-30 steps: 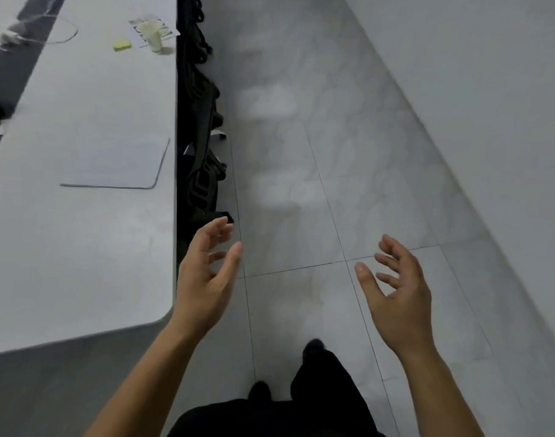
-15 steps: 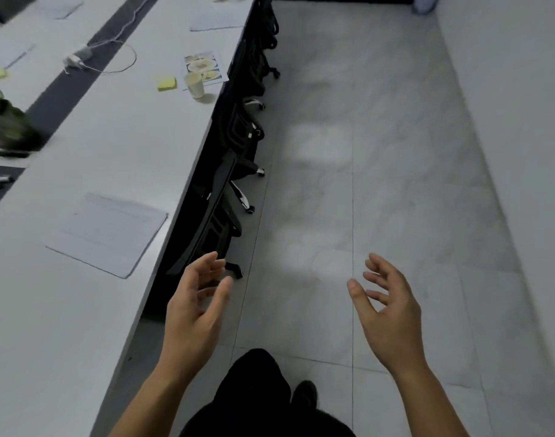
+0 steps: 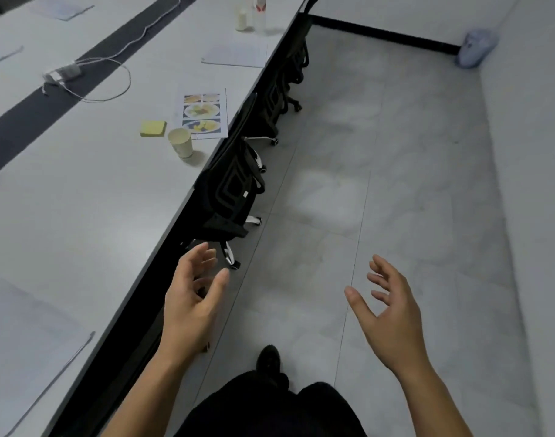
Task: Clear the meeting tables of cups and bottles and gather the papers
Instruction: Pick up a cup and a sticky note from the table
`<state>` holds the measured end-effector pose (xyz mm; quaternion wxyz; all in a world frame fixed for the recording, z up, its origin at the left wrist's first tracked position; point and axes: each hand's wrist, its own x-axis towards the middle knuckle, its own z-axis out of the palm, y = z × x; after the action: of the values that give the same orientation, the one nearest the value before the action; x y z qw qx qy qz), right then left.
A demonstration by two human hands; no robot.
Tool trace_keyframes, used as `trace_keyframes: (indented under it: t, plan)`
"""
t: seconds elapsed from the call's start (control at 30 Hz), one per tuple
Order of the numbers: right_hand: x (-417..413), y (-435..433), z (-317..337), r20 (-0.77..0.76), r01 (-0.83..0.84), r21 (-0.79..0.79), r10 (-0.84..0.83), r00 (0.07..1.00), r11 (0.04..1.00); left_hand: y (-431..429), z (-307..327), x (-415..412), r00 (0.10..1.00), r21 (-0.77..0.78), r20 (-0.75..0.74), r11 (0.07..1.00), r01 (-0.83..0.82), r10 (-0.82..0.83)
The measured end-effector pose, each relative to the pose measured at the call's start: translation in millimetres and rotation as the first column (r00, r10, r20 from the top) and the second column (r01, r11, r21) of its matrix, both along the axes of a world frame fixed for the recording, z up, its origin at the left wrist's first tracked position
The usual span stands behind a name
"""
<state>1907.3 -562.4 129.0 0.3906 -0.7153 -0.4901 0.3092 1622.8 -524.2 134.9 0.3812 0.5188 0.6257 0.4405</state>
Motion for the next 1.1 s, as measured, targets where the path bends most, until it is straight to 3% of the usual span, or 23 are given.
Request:
trace_keyframes:
  t: [0.27,0.47,0.73,0.93,1.1]
  plan:
    - [83,205,-3,-0.028,-0.008,0.035,0.009,1.000,0.999,202,16,57,0.995,0.053,-0.071,0.997,-0.063,0.066]
    - [120,383,-29,-0.016,-0.259,0.000,0.259,0.966,0.966,295,-8,102,0.948,-0.037,-0.068,0.948,-0.315,0.312]
    - [72,600,7,0.055,-0.675,-0.010,0.675,0.736,0.737,379,19,118,0.758,-0.006,-0.079,0.760,-0.650,0.647]
    - [-15,682,-16,0.031,-0.828,-0.054,0.830,0.557,0.558,418,-13,91,0.594,-0.118,0.012,0.591,-0.798,0.804]
    - [-84,724,-28,0.033,-0.879,-0.105,0.885,0.465,0.466,450,-34,49,0.529,-0.196,0.042,0.527,-0.827,0.847]
